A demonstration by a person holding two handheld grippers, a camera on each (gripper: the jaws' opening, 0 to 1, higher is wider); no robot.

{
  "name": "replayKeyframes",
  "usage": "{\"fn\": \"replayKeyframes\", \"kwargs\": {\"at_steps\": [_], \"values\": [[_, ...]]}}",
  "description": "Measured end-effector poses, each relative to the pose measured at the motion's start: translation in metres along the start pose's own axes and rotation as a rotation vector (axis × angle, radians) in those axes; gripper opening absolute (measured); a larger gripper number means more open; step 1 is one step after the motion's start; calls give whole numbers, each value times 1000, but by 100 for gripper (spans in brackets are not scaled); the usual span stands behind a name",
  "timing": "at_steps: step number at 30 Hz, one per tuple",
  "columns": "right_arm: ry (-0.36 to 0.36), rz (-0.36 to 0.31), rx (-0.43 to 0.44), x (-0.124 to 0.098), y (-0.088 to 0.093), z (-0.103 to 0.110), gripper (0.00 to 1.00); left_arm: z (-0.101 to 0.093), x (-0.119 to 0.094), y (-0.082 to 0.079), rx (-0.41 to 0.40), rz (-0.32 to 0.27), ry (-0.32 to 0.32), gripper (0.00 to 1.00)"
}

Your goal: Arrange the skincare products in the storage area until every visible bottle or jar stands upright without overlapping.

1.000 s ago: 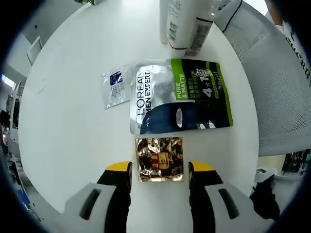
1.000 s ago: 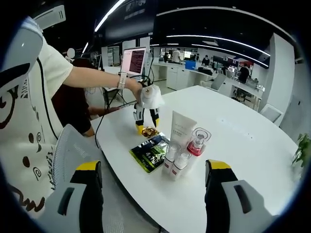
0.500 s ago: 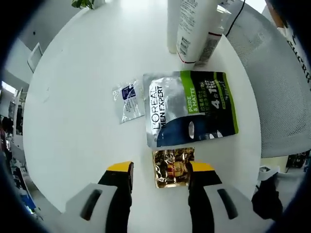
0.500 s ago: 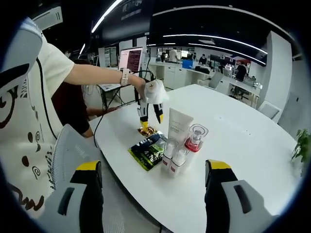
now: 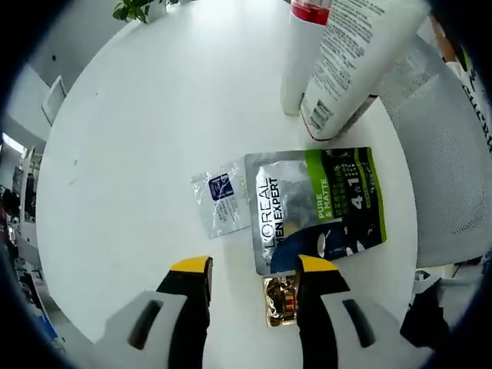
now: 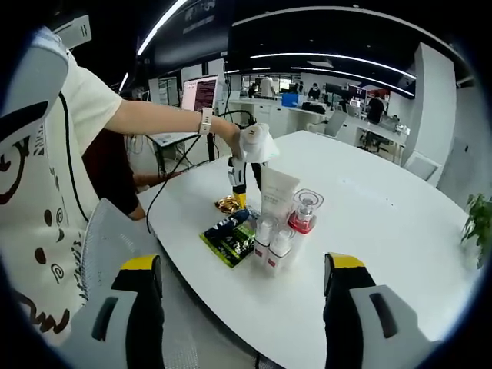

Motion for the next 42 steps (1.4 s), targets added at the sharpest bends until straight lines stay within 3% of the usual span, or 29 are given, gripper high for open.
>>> {"fn": "replayKeyframes", "kwargs": {"at_steps": [11, 16, 23, 27, 36, 42], "values": [[19, 8, 22, -2, 1, 0, 86, 19, 16, -11, -42, -13, -38, 40], [19, 15, 35, -10, 20, -4, 86, 19, 18, -19, -42, -23, -48, 39], [12, 17, 47, -10, 21, -3, 86, 19, 27, -35, -37, -33, -58, 38], [16, 22, 57, -10, 22, -2, 86, 30, 32, -37, -22, -41, -60, 37], [26, 30, 68, -12, 22, -2, 85, 32, 36, -41, -16, -60, -56, 36], [27, 32, 72, -11, 23, -2, 85, 30, 36, -39, -41, -47, -46, 22]]}}
Point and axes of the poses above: the point that each gripper's makers call its tool centre point, and the gripper's own axes: x roughly forward along the fingers, z roughly to its left, y roughly out of its underside, the point moved 5 cm from there along -x, roughly backward along the fingers, and after that the axes turned 11 degrees about -z, right-handed, at the moved point
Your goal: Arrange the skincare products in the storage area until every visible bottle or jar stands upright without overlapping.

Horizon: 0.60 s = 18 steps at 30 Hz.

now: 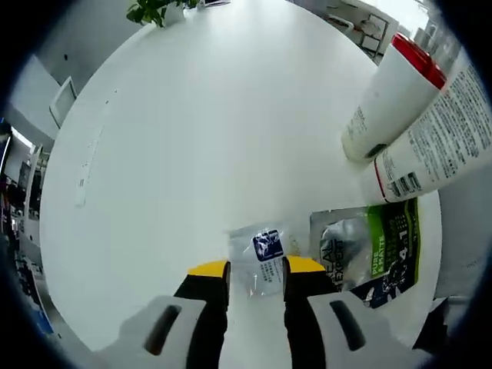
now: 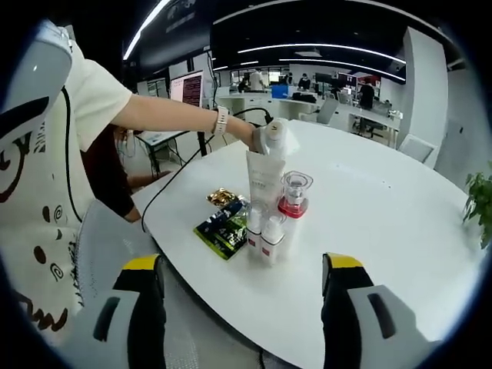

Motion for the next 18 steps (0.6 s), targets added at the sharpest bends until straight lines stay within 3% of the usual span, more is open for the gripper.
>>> {"fn": "replayKeyframes", "kwargs": {"at_steps": [4, 13, 18], "values": [[-2, 4, 1, 0, 1, 0, 84, 7, -1, 4, -16, 3, -26, 24], [-2, 0, -4, 0, -1, -1, 84, 12, -12, 20, -71, 69, -100, 21], [-7, -4, -6, 4, 5, -6, 84, 21, -23, 28, -1, 81, -124, 28]]}}
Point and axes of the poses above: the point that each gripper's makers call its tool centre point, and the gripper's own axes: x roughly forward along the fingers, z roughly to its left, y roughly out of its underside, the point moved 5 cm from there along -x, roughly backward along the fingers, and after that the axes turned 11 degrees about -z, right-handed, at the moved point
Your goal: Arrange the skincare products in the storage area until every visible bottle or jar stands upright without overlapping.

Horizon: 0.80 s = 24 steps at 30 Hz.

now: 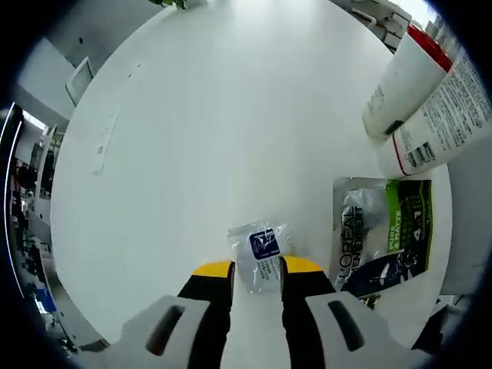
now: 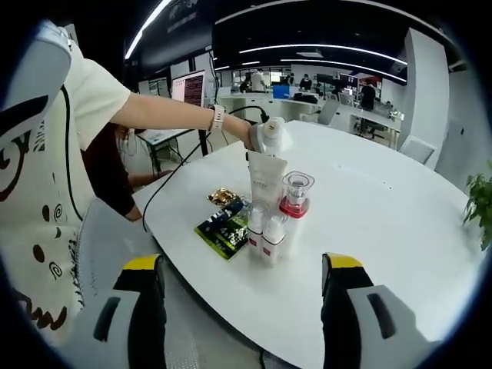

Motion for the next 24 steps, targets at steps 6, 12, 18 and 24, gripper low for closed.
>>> {"fn": "replayKeyframes", "kwargs": {"at_steps": [6, 12, 18, 24], "values": [[-6, -1, -3, 1, 1, 1, 84, 1, -9, 4, 142, 22, 29, 33], [-8, -8, -8, 1, -1, 1, 84, 3, -5, 16, 199, 65, 58, 38], [-7, -6, -8, 0, 0, 1, 84, 2, 1, 12, 237, 68, 75, 42], [-4, -9, -5, 0, -1, 1, 84, 1, 10, 8, 247, 63, 98, 42]]}}
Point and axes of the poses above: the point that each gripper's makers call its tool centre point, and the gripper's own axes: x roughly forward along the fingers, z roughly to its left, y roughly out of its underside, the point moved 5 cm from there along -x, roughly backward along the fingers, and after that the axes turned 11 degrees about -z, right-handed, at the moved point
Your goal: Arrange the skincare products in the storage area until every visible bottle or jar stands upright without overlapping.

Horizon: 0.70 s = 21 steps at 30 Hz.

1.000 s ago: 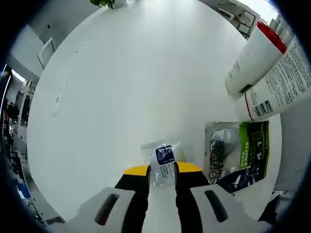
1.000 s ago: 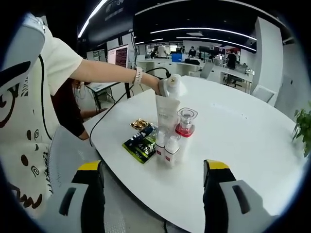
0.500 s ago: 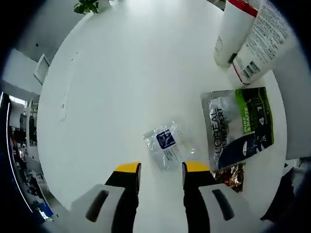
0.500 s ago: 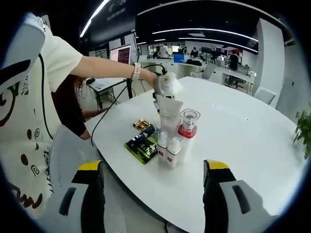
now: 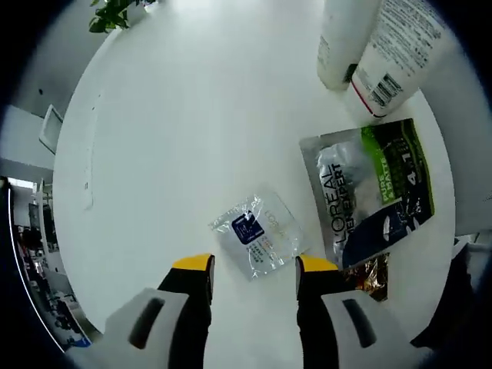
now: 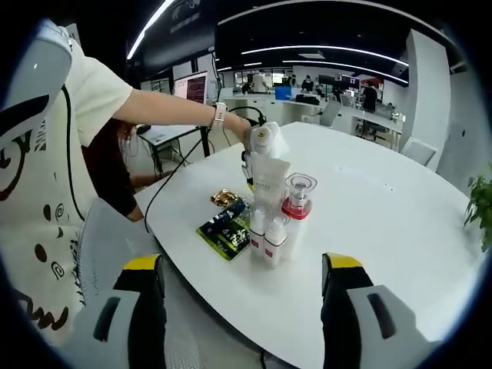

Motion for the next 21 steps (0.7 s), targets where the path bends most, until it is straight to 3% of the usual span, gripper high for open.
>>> {"fn": "replayKeyframes", "kwargs": {"at_steps": [9, 21], "values": [[-6, 4, -1, 1, 0, 1, 84, 0, 6, -19, -6, -44, 2, 41], [-6, 6, 10, 1, 2, 1, 83, -4, 6, -16, -123, -61, 49, 38]]}}
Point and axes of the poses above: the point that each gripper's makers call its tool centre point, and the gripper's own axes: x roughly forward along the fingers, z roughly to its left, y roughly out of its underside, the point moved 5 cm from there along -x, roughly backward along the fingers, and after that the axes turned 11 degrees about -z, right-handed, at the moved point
